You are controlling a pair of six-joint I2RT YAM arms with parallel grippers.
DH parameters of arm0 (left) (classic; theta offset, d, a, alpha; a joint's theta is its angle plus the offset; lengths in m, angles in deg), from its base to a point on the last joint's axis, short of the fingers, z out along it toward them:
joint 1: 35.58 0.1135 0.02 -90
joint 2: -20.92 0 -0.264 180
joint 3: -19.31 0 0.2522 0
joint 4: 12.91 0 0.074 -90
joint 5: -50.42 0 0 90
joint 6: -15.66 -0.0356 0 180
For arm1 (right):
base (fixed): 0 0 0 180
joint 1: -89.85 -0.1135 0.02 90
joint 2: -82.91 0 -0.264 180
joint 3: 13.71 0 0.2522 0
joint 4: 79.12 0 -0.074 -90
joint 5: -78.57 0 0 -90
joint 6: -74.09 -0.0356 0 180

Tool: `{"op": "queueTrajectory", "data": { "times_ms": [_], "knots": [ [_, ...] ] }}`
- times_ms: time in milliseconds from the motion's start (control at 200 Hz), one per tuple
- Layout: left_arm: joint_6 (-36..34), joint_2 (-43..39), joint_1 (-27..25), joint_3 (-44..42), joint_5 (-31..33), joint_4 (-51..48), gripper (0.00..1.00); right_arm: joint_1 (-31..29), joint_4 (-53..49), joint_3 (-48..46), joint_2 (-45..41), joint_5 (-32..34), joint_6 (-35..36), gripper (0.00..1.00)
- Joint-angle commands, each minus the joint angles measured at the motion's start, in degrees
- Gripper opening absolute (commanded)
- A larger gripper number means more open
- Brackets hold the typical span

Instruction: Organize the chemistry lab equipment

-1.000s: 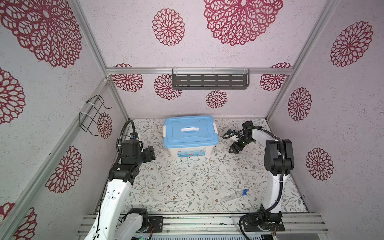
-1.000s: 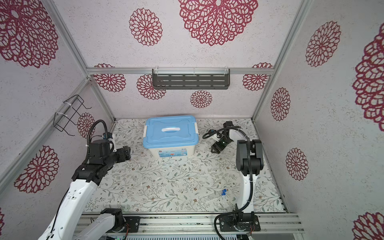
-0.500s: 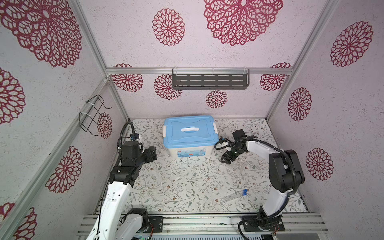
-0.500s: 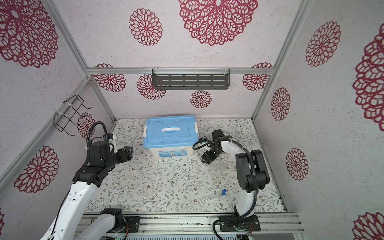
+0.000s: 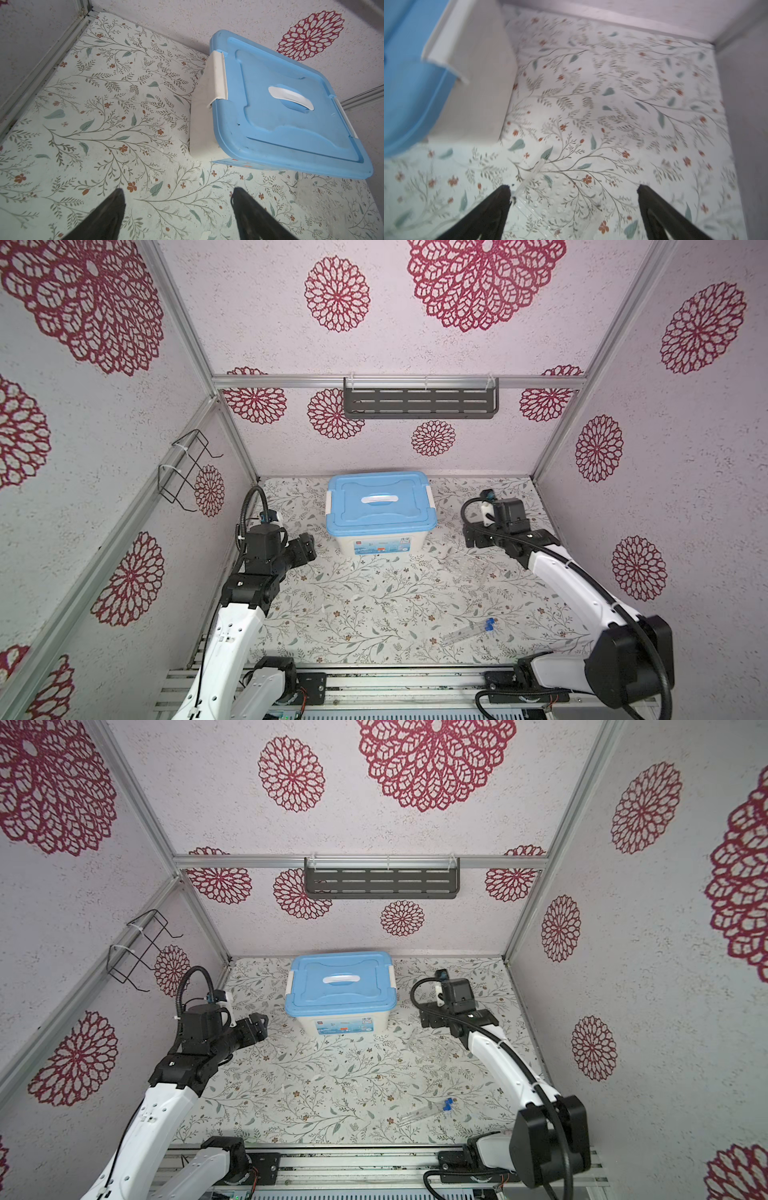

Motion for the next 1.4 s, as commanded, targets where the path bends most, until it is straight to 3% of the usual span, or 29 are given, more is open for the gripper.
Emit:
{"op": "queueTrajectory", "data": {
  "times_ms": [0,140,300,510,635,936,1391],
  "knots": [
    [1.2,1.0,0.1,3.1,0.3,3.4,0.84,2.4,-11.4,-1.2,-6.1,5.9,-30.3,0.99],
    [0.6,3.9,0.1,6.8,1.4,4.5,0.84,2.5,-22.2,-8.1,-12.3,-0.8,-56.0,0.87],
    [-0.1,5.4,0.1,7.3,2.3,6.8,0.84,2.0,-28.0,-16.1,-17.2,-9.8,-68.2,0.68],
    [-0.7,5.0,0.1,3.5,5.6,8.7,0.85,1.8,-29.9,-20.6,-18.6,-10.6,-68.9,0.48],
    [-0.4,5.0,0.1,3.0,5.0,9.1,0.85,1.3,-28.3,-22.9,-15.6,-12.9,-69.6,0.47],
    [-0.9,5.7,-1.0,3.4,5.4,9.3,0.85,1.3,-26.0,-27.4,-13.1,-10.0,-68.4,0.41],
    [-0.7,5.7,-1.9,2.9,5.3,10.0,0.85,1.4,-17.2,-30.4,-8.3,-10.7,-68.7,0.43]
  ]
}}
